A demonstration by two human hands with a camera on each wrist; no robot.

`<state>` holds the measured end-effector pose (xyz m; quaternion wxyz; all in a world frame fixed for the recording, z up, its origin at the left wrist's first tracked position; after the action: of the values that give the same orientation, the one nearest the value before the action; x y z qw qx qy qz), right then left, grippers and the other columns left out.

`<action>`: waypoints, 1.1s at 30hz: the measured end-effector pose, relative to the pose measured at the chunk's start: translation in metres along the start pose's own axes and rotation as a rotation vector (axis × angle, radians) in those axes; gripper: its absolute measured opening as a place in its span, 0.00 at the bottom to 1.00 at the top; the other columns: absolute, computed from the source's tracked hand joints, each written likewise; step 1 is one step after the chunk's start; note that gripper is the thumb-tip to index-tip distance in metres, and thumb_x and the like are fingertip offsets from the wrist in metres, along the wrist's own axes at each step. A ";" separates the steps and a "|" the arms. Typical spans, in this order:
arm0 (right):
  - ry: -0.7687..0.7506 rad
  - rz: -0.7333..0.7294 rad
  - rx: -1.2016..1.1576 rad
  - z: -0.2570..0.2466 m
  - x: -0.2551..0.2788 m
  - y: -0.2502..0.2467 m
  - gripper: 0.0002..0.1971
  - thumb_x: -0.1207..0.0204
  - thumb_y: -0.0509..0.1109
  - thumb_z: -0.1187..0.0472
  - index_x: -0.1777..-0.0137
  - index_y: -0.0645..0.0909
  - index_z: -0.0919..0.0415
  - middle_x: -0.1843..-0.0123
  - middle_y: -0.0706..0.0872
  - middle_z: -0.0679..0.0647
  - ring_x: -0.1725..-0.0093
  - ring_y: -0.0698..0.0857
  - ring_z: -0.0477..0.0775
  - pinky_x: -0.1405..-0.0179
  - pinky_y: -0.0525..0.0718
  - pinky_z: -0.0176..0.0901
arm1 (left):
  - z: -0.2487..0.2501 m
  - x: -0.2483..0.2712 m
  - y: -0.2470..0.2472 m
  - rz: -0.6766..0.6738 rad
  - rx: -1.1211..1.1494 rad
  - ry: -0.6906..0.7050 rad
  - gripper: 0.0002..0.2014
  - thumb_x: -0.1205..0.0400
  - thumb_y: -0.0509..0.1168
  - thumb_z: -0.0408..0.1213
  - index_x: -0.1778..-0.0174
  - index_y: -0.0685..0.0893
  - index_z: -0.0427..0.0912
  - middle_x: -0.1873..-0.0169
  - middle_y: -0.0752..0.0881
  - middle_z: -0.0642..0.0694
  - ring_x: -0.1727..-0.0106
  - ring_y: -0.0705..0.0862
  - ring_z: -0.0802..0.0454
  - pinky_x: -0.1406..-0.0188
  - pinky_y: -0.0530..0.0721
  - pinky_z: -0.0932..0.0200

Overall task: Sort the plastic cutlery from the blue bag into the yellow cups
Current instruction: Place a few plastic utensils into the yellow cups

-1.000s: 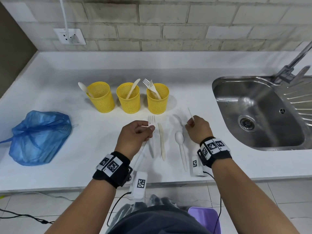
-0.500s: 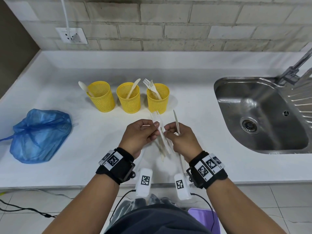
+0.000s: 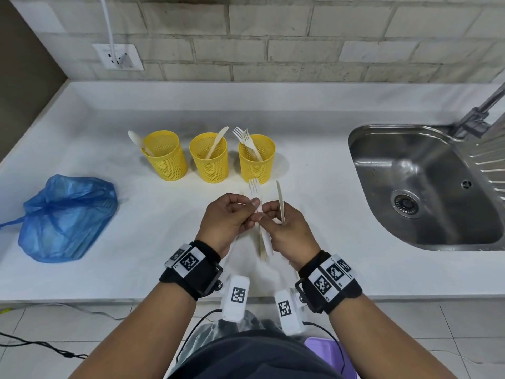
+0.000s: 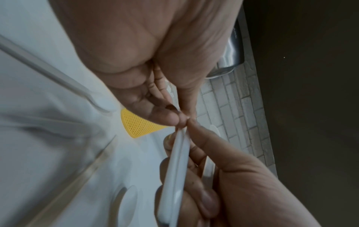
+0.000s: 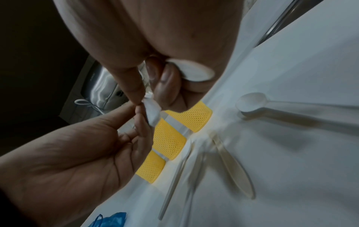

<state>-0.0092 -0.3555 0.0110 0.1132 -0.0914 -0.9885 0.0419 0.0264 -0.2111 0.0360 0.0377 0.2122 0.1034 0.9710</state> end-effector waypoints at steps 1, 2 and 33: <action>0.005 0.003 -0.016 0.000 -0.001 0.000 0.09 0.26 0.78 0.49 0.50 0.84 0.49 0.57 0.88 0.46 0.65 0.84 0.42 0.62 0.78 0.42 | -0.001 0.000 -0.001 0.000 -0.022 -0.004 0.13 0.20 0.77 0.37 0.47 0.84 0.35 0.64 0.89 0.39 0.66 0.87 0.53 0.63 0.88 0.63; -0.003 0.000 -0.024 0.000 -0.001 0.000 0.07 0.24 0.77 0.51 0.51 0.84 0.50 0.58 0.88 0.46 0.68 0.83 0.40 0.64 0.77 0.41 | -0.002 0.000 -0.001 -0.012 -0.059 -0.014 0.15 0.20 0.77 0.41 0.46 0.85 0.35 0.62 0.89 0.39 0.65 0.87 0.52 0.62 0.88 0.62; 0.062 -0.074 0.808 -0.007 -0.032 0.010 0.15 0.11 0.54 0.65 0.35 0.77 0.73 0.34 0.84 0.69 0.33 0.81 0.70 0.37 0.78 0.53 | 0.004 0.004 -0.061 0.165 -0.807 0.123 0.26 0.13 0.61 0.59 0.65 0.73 0.38 0.68 0.77 0.46 0.64 0.77 0.46 0.62 0.74 0.49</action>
<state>0.0246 -0.3517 0.0103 0.1713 -0.0052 -0.8911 0.4202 0.0261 -0.1502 0.0283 0.0337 0.1293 -0.3008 0.9443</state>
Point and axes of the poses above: each hand's wrist, its own x-axis away from the middle knuckle, its own y-axis out of the palm, z = x × y, the point moved 2 cm from there along -x, towards the middle knuckle
